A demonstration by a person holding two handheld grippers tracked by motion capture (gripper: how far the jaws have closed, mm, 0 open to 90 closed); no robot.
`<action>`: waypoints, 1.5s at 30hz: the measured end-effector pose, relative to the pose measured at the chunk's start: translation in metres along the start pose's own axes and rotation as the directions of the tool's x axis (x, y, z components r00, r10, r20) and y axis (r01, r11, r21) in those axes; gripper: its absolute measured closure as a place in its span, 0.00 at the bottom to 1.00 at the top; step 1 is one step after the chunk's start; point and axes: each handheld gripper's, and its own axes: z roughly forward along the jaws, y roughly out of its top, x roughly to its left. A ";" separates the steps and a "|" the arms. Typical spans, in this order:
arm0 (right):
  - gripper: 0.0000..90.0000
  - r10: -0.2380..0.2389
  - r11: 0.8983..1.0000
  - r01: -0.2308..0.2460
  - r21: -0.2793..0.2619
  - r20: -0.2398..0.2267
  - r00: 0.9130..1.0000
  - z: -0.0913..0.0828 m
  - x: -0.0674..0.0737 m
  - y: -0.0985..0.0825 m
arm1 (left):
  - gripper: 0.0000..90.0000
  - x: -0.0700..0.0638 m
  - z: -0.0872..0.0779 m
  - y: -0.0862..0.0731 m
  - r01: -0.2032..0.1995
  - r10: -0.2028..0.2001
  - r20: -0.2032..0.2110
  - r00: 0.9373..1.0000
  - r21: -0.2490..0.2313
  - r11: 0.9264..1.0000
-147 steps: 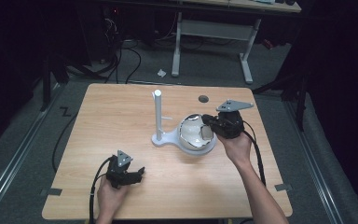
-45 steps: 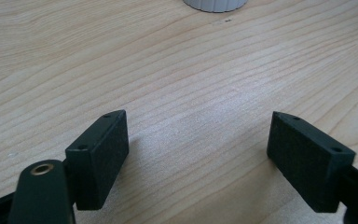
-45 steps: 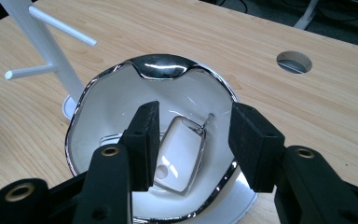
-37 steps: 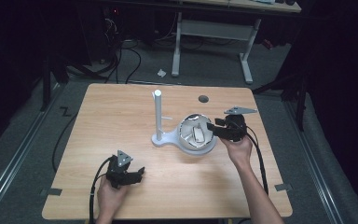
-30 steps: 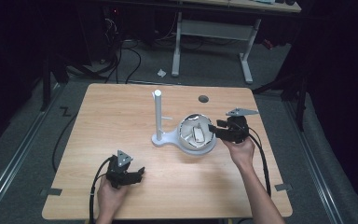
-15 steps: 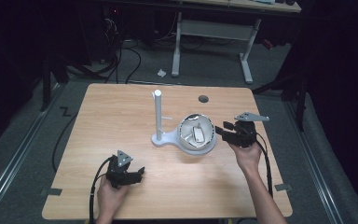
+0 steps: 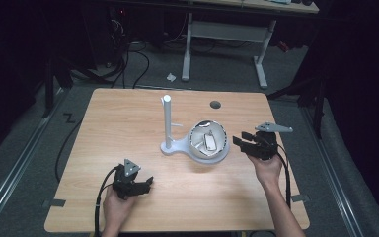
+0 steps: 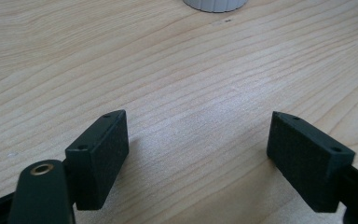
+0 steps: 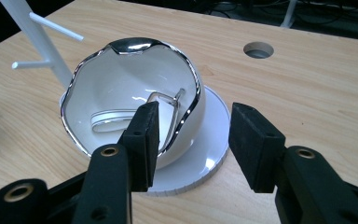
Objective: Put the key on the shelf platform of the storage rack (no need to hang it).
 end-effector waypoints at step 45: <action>0.58 0.018 1.000 -0.018 -0.019 -0.013 1.000 -0.034 0.007 -0.053 | 0.23 0.000 0.000 0.000 -0.001 0.001 0.000 1.000 0.000 1.000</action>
